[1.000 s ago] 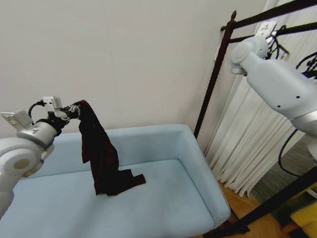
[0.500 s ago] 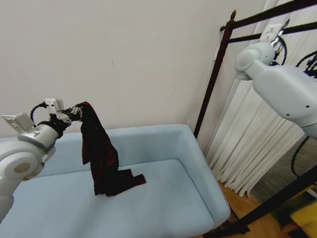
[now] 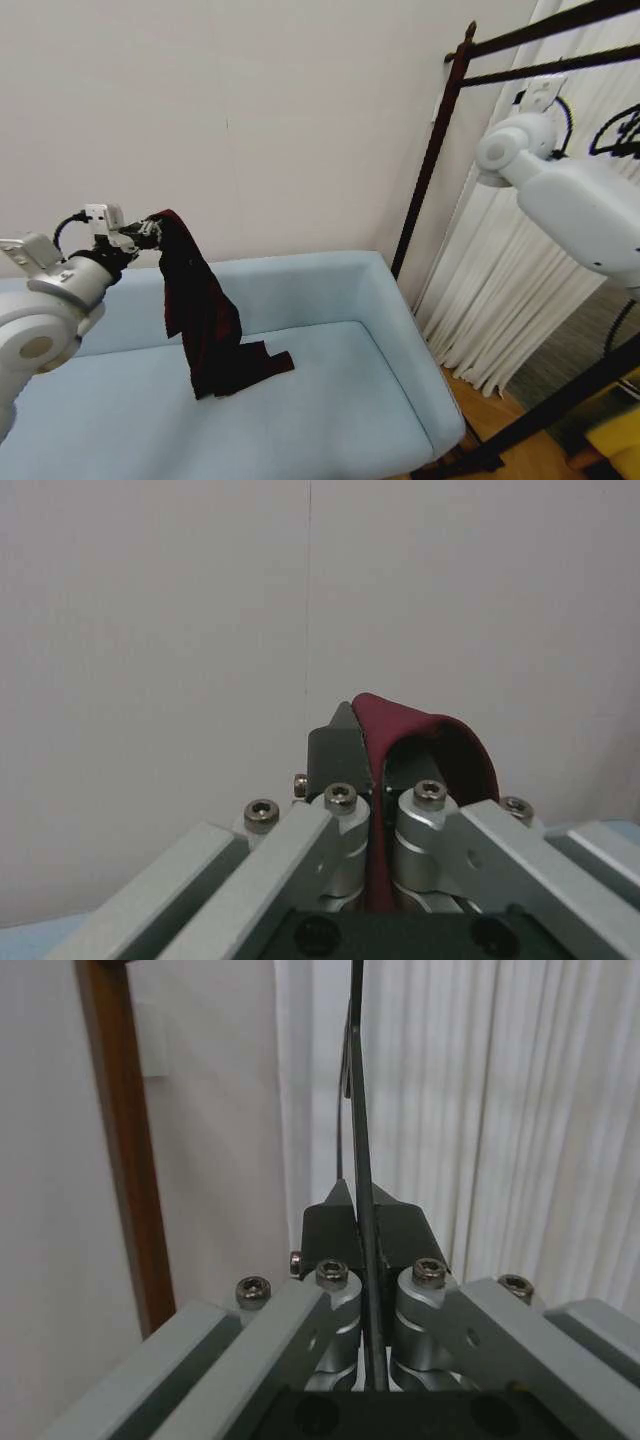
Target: Pick up the clothes from the sofa and hang them on the clothes hanger.
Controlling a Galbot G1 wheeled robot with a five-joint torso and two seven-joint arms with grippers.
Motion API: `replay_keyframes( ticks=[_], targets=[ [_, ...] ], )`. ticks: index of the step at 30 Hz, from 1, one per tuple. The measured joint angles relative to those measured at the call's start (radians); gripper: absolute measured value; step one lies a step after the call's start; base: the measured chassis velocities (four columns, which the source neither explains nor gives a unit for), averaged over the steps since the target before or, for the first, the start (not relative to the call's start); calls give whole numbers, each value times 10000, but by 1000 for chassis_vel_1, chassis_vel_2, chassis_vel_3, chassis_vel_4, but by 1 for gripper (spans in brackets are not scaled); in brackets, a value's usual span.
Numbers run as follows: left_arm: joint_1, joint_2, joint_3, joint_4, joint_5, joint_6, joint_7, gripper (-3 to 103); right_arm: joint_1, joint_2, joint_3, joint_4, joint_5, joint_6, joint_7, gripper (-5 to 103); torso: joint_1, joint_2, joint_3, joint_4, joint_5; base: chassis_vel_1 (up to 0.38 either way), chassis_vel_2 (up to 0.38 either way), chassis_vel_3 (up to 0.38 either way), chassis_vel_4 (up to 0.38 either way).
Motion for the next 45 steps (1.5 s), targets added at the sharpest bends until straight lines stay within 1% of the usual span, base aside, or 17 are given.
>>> replay_keyframes(
  ticks=[3,7,8,12,13,16,17,18,21,23,25,26,27,30,32,37,45],
  targets=[
    [-101,53,123,66,13,-7,7,0,-95,-13,30,241,-108,63,-222,2,0,0,0,0,-5,0,0,0,0],
    [-406,338,498,237,58,-86,12,0,-262,-313,45,1607,95,158,-1323,2,1,0,0,1,-5,0,0,0,0],
    [-406,338,498,237,58,-86,12,0,-262,-313,45,1607,95,158,-1323,2,1,0,0,1,-5,0,0,0,0],
    [-949,742,1022,524,-57,-70,-2,0,-636,-921,418,3636,1032,39,-2430,2,1,0,0,1,-6,0,0,0,0],
    [-949,742,1022,524,-57,-70,-2,0,-636,-921,418,3636,1032,39,-2430,2,1,0,0,1,-6,0,0,0,0],
    [-1269,1147,1293,762,-470,30,-100,0,-1632,-1735,1453,5378,2146,-39,-3812,2,0,0,-1,-2,-5,0,0,0,0],
    [-1269,1147,1293,762,-470,30,-100,0,-1632,-1735,1453,5378,2146,-39,-3812,2,0,0,-1,-2,-5,0,0,0,0],
    [-1327,1405,1344,851,-816,87,-120,0,-2621,-2226,2331,6163,2580,-122,-4813,2,0,1,-2,-4,-1,0,0,0,0],
    [-1337,1650,1345,949,-1154,142,-122,0,-3387,-2580,2811,6758,2724,-94,-5492,2,-1,1,-2,-5,2,0,0,0,0],
    [-1370,1996,1338,1131,-1713,244,-71,0,-4379,-2948,3177,7617,2719,8,-6317,2,-1,0,-2,-5,0,0,0,0,0],
    [-1410,2167,1338,1225,-1985,263,45,0,-4849,-3033,3296,8111,2672,76,-6669,2,0,1,-1,-2,-2,0,0,0,0],
    [-1410,2167,1338,1225,-1985,263,45,0,-4849,-3033,3296,8111,2672,76,-6669,2,0,1,-1,-2,-2,0,0,0,0],
    [-1509,2484,1359,1368,-2447,301,292,0,-5393,-2948,3387,8867,2669,192,-6947,2,-1,1,-2,-1,-7,0,0,0,0],
    [-1636,3042,1402,1614,-2978,302,830,0,-5989,-2354,3428,9814,2744,385,-7012,2,0,1,-1,2,-6,0,0,0,0],
    [-1640,3539,1376,1748,-3438,258,1261,0,-6289,-1767,3392,10321,2759,493,-6877,2,0,1,0,3,-4,0,0,0,0],
    [-1631,4165,1279,2068,-3896,187,1799,0,-6518,-990,3371,10710,2736,626,-6589,2,-1,1,-1,0,-3,0,0,0,0],
    [-1573,4676,1277,2260,-3996,40,1917,0,-6815,-130,3311,10705,2509,685,-6460,2,1,0,0,0,-5,0,0,0,0]
  ],
)
